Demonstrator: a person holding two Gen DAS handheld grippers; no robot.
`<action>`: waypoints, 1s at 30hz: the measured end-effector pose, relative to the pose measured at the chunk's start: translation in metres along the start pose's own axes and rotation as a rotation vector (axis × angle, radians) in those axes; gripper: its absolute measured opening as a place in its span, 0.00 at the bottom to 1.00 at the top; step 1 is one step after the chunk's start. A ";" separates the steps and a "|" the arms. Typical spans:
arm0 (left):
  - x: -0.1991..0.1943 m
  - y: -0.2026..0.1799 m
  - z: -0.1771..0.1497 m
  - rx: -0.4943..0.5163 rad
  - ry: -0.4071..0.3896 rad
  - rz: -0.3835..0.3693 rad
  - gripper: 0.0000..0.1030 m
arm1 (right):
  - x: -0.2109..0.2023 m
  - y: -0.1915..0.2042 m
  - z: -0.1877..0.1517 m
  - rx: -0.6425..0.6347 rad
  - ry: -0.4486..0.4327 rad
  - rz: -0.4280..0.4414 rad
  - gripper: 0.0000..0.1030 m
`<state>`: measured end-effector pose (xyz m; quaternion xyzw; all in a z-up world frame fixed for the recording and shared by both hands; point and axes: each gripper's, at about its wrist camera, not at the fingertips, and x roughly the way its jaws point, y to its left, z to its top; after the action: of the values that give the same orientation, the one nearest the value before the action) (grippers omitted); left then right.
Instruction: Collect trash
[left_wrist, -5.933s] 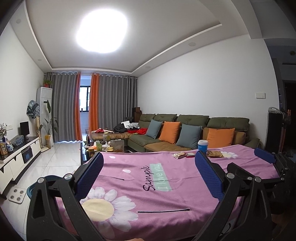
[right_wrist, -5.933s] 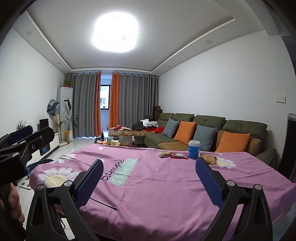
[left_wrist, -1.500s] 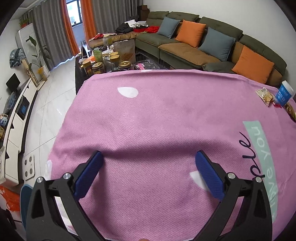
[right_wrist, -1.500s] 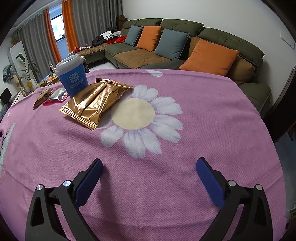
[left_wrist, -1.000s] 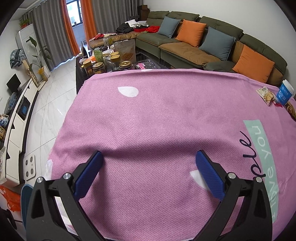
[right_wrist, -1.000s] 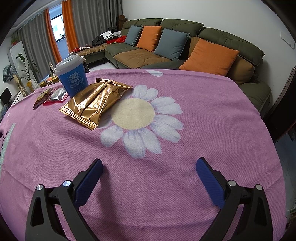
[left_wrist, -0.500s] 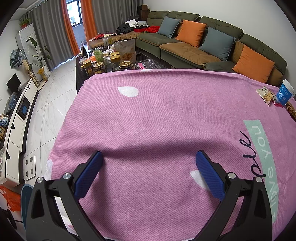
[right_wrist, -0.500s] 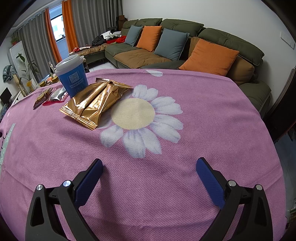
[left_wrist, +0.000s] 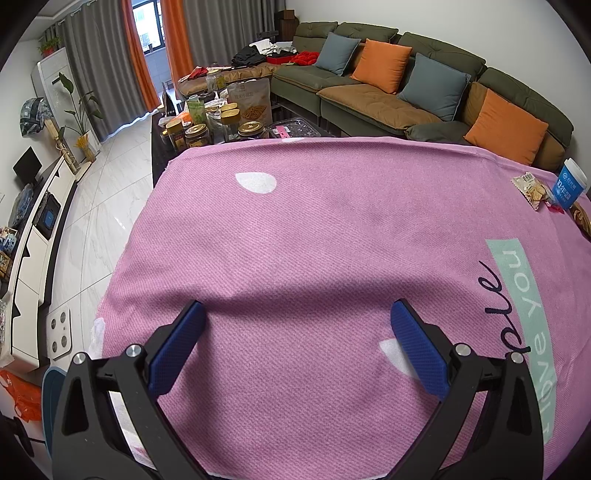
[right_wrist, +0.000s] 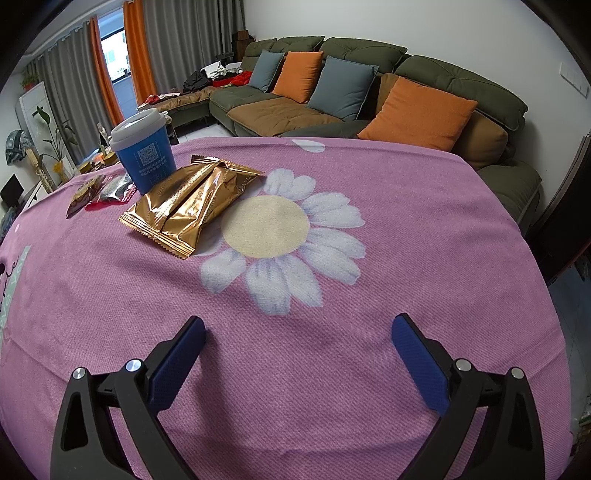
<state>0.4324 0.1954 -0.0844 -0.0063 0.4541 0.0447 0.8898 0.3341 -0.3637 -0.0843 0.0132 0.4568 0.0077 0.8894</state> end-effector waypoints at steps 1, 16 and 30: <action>0.000 0.001 0.000 0.000 0.000 -0.001 0.96 | 0.000 0.001 0.000 0.000 0.000 -0.001 0.95; 0.000 0.000 0.001 -0.001 0.000 0.000 0.96 | 0.000 -0.002 0.001 0.000 0.000 0.000 0.95; 0.000 -0.001 0.000 -0.001 0.000 0.000 0.96 | 0.000 -0.002 0.001 0.000 0.000 0.000 0.95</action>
<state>0.4327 0.1943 -0.0846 -0.0068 0.4542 0.0447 0.8898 0.3347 -0.3655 -0.0839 0.0131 0.4569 0.0076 0.8894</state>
